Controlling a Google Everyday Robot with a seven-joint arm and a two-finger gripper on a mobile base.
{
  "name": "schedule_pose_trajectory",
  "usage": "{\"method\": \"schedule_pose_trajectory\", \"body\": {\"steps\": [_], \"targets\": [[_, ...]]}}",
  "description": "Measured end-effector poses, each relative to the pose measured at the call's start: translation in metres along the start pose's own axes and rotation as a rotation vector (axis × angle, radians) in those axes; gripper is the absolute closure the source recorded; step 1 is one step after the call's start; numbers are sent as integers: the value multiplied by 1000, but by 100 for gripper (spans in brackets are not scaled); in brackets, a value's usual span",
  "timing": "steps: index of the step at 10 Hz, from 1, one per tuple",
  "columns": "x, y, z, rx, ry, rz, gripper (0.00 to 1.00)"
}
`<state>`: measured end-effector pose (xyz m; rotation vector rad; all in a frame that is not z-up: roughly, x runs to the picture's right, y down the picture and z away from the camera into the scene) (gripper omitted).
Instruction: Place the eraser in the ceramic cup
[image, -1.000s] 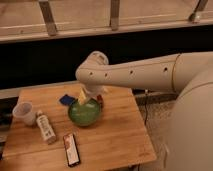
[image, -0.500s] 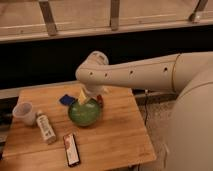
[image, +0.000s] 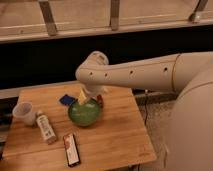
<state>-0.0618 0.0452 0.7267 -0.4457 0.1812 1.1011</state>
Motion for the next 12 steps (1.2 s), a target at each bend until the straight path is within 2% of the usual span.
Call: {"method": "schedule_pose_trajectory", "body": {"steps": [4,7,9,12], "targets": [[1,1,0,1,0,-3,20],[6,20,-4,-24,-31,-51,20],[28,58,-7,-59,-51,-92,20],[62,109,-2,-88,-53,-120,20]]}}
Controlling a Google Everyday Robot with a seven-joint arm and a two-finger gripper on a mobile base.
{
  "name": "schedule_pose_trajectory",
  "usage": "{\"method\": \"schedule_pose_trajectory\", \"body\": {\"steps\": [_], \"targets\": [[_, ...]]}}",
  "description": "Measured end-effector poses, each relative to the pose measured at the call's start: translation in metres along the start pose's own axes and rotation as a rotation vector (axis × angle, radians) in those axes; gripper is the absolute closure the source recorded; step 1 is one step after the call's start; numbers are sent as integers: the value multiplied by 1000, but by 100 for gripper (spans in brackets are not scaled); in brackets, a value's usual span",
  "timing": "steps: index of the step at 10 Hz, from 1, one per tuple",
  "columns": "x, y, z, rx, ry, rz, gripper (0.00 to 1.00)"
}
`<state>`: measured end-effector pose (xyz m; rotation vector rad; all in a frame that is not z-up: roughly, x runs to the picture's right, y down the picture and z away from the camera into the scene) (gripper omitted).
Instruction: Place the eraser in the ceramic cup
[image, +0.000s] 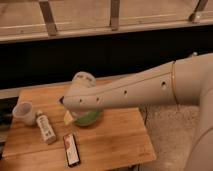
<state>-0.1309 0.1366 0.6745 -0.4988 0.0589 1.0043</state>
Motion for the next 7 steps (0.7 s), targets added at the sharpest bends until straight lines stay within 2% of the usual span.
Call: {"method": "schedule_pose_trajectory", "body": {"steps": [3,4,7], "targets": [[19,36,36,-53,35,-21,20],[22,40,42,-64,42,-22,20],[21,39,42,-64,42,-22,20]]}}
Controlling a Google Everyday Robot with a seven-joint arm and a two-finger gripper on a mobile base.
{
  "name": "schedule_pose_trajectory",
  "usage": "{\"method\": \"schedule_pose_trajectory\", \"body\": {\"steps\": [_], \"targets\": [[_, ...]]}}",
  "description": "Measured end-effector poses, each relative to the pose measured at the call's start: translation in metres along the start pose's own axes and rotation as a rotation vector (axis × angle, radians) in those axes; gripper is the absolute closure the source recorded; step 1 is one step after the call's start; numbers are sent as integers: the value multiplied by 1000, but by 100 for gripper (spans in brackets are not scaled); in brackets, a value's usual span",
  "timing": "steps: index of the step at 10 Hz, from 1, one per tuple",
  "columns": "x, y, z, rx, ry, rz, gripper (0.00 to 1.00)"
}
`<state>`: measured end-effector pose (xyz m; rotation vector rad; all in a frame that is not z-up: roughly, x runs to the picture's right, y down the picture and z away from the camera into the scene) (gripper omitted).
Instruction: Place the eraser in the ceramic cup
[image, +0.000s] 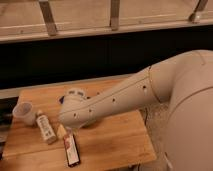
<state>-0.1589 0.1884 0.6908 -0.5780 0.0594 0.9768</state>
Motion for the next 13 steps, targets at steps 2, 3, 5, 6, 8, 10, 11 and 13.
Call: {"method": "schedule_pose_trajectory", "body": {"steps": [2,3,5,6,8,10,11,13], "targets": [[-4,0,3,8,15,-12,20],[-4,4,12,3,32,-16,20],[2,13,37,-7,77,-18,20],[6,17,50,-3,108,-14,20],[11,20,59,10,147,-8,20],[19,27,69,7,191,4,20],[22,31,74,1,207,7,20],[30,39,91,-19,240,15,20]]}}
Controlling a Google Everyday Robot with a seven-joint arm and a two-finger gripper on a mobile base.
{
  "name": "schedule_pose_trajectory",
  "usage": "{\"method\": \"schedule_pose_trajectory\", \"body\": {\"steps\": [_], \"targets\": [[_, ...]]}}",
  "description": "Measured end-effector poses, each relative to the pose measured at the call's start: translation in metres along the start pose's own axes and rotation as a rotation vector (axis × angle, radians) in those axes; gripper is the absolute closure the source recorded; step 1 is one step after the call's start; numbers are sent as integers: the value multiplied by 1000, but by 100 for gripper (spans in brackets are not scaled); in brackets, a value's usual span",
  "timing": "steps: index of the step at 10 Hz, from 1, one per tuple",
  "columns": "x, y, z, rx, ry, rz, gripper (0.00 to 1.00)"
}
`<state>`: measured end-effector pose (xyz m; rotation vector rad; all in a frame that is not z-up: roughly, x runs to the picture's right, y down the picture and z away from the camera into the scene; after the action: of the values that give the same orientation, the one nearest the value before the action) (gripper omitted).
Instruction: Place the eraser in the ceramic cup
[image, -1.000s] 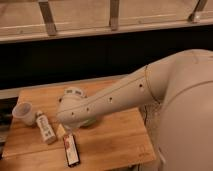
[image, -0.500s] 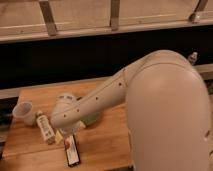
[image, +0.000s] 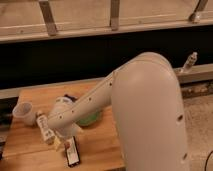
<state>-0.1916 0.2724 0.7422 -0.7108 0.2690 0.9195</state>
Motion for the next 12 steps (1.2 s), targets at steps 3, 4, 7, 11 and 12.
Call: {"method": "schedule_pose_trajectory", "body": {"steps": [3,4,7,11,12], "targets": [[-1,3,20,-32,-14,16,20],[-3,2,22,-43,-28,24,21],[-6,6,28,-45,-42,16,47],[-10,5,33,-43,-48,12,88],[-10,3,31,-41,-55,13,96]]}}
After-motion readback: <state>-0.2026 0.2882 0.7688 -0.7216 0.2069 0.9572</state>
